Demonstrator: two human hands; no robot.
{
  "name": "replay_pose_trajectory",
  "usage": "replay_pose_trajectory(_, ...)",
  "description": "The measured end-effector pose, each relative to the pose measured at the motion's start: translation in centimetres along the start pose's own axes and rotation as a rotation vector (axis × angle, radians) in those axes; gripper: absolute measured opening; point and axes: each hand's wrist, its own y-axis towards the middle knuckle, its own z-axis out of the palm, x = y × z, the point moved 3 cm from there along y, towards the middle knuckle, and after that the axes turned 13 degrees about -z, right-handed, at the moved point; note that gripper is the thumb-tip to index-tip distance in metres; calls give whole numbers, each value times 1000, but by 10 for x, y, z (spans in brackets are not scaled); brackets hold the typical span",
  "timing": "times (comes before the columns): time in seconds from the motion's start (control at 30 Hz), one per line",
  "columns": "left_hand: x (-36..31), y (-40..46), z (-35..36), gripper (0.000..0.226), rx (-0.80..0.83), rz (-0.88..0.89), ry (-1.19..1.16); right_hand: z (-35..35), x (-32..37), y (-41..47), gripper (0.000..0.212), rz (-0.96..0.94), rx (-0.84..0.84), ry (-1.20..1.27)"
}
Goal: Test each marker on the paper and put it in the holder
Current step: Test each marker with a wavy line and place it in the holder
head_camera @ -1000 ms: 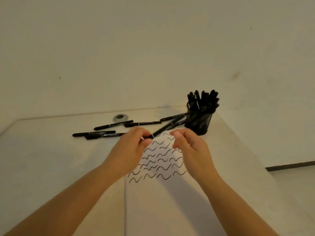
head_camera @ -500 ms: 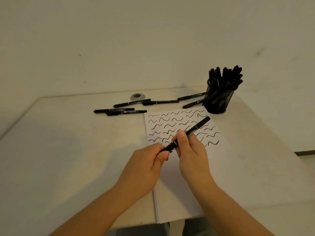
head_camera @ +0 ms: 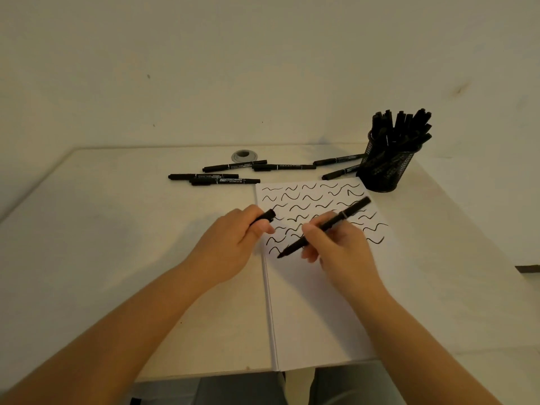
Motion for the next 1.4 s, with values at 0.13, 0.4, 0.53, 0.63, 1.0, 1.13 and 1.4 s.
replay_pose_trajectory(0.13, 11, 8, 9, 21, 38, -15, -10, 4, -11, -9, 17, -19, 34, -54)
replay_pose_trajectory(0.4, 16, 9, 9, 25, 49, 6, -29, 10, -15, -10, 11, -58, 120, -138)
replay_pose_trajectory(0.53, 15, 8, 9, 24, 35, 6, -41, 3, -18, -9, 15, -89, 62, -221)
replay_pose_trajectory(0.63, 13, 7, 9, 19, 33, 10, -55, -4, -19, -8, 19, -68, -26, -239)
replay_pose_trajectory(1.0, 4, 1, 8, 25, -57, 124, 5, -19, -10, -7, 23, 44, -268, 148)
replay_pose_trajectory(1.13, 0, 0, 9, 30, -29, 143, 18, -19, -10, -5, 29, 76, -236, 249)
replay_pose_trajectory(1.4, -3, -2, 9, 20, -4, 171, 28, -16, -12, -4, 12, 70, -168, 294)
